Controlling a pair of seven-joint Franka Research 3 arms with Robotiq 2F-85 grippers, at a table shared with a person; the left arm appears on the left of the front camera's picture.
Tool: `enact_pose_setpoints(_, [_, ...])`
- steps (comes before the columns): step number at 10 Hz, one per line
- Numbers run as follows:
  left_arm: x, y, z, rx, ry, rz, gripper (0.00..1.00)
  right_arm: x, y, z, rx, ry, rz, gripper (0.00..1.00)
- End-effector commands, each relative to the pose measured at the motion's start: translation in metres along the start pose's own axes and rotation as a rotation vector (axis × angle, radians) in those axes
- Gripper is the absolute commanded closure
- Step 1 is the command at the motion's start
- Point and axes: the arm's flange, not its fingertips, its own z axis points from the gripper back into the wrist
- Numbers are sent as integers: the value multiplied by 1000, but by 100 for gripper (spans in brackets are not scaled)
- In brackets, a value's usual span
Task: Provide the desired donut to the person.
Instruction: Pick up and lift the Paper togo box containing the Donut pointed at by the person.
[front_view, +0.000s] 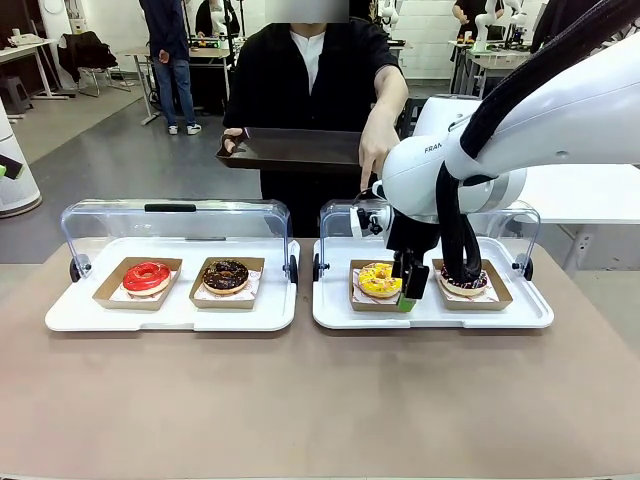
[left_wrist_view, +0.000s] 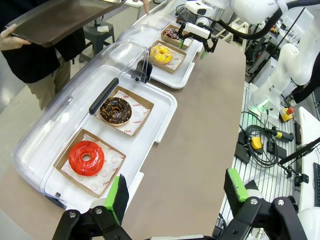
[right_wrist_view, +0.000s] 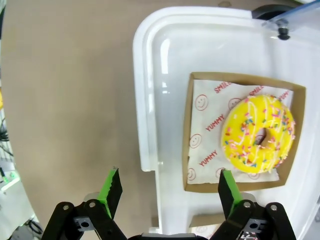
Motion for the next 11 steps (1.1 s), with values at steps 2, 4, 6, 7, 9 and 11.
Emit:
enact_pose_setpoints(2, [2, -2, 1, -7, -13, 17, 0, -10, -12, -16, -59, 29, -35, 0])
enact_pose_setpoints(4, [2, -2, 1, -7, -13, 17, 0, -15, -17, -20, -43, 36, -53, 0])
enact_pose_setpoints(6, [2, -2, 1, -7, -13, 17, 0, -20, -24, -28, -3, 17, -71, 0])
enact_pose_setpoints(7, [2, -2, 1, -7, -13, 17, 0, -21, -29, -34, 7, 19, -86, 0])
enact_pose_setpoints(9, [2, -2, 1, -7, -13, 17, 0, -23, -35, -40, 10, 18, -101, 0])
enact_pose_setpoints(11, [2, -2, 1, -7, -13, 17, 0, -24, -40, -44, 9, 10, -111, 0])
